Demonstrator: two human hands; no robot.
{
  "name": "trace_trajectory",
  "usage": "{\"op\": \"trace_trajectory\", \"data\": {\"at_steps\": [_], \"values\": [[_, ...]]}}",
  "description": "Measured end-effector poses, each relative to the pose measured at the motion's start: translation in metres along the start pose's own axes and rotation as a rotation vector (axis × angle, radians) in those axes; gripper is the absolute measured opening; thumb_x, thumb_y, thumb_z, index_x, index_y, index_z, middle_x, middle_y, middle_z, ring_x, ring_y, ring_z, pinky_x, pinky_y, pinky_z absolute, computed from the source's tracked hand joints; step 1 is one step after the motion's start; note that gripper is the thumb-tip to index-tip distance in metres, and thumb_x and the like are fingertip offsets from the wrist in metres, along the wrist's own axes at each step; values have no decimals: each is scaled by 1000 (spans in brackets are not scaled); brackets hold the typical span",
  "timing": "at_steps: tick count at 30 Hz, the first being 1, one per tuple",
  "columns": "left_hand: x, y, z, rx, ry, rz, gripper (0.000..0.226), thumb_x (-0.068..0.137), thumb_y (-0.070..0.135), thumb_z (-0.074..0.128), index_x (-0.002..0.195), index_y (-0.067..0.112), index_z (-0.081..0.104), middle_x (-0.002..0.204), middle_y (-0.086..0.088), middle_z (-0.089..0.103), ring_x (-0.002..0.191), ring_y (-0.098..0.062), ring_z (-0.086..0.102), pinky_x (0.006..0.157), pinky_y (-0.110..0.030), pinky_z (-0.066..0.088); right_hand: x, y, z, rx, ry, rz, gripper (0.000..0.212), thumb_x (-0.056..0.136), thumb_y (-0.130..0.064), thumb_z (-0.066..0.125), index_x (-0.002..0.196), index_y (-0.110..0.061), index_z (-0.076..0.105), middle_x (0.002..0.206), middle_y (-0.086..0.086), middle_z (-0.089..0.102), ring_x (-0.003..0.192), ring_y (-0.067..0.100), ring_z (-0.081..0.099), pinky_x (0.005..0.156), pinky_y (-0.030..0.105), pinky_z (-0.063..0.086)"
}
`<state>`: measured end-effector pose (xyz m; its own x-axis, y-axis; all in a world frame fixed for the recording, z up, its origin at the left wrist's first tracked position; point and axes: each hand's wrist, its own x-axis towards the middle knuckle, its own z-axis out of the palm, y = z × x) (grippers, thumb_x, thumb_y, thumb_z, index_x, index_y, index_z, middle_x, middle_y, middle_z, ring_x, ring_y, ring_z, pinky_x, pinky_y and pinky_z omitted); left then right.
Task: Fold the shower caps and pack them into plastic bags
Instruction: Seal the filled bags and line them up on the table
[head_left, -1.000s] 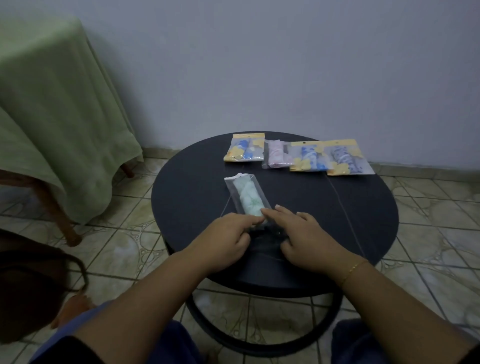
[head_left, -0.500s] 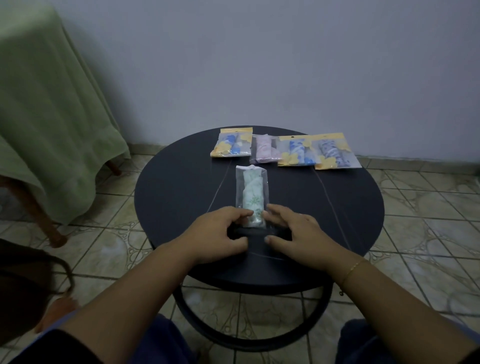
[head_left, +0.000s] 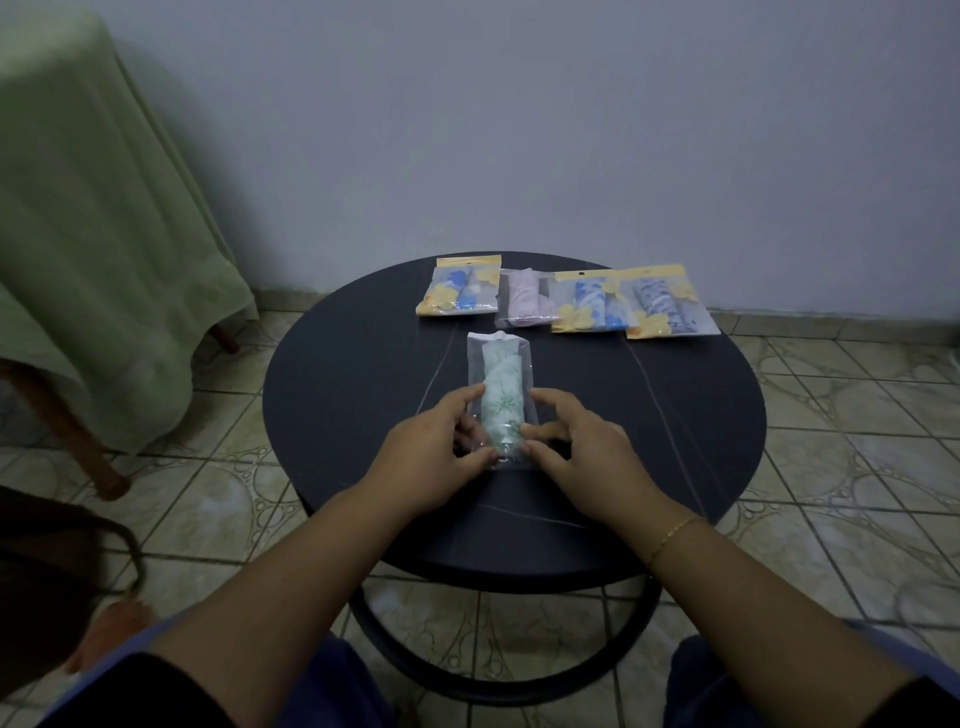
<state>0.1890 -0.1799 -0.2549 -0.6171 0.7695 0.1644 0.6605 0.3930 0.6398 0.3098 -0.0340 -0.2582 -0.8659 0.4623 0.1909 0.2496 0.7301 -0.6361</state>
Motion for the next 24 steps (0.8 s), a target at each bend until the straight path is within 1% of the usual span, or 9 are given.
{"op": "trace_trajectory", "data": {"at_steps": [2,4,6,8,13,20,24], "values": [[0,0,0,-4,11,-3,69,82,31,68,141,34,33,92,20,62,83,8,58,78,-12,42,1,1,2,-23,22,-12,51,88,-34,60,134,-35,37,106,-16,69,115,7,52,103,32,29],[1,2,0,-15,29,-15,68,83,32,67,141,33,33,94,19,60,84,7,58,81,-16,44,2,1,4,-28,41,-10,51,89,-34,60,134,-35,37,104,-16,69,115,6,51,98,29,26],[1,5,1,-13,55,-26,70,81,37,69,141,33,33,94,18,59,83,6,58,83,-20,46,3,0,4,-19,62,-3,51,88,-35,61,133,-33,38,102,-16,69,112,7,52,96,29,27],[0,7,3,3,77,-33,73,79,42,70,141,32,32,94,18,58,83,4,58,82,-22,47,5,-1,6,-17,81,2,50,86,-35,62,131,-31,40,99,-16,68,110,7,52,97,30,28],[1,10,6,11,117,-60,75,76,46,71,140,32,34,93,17,58,84,-1,58,81,-27,48,6,-3,10,-59,110,1,50,85,-35,64,129,-30,41,98,-17,65,105,7,50,91,26,25],[4,9,6,5,89,-85,75,77,39,72,140,31,33,92,16,57,80,1,58,76,-21,46,7,-4,12,-90,124,-1,48,83,-36,65,126,-30,44,97,-17,64,102,7,49,91,26,25],[5,8,8,-2,57,-73,73,78,32,72,140,31,33,93,14,56,79,-2,57,79,-26,49,6,-4,14,-106,124,-20,45,84,-34,64,125,-30,45,96,-17,63,100,5,49,90,25,25]]}}
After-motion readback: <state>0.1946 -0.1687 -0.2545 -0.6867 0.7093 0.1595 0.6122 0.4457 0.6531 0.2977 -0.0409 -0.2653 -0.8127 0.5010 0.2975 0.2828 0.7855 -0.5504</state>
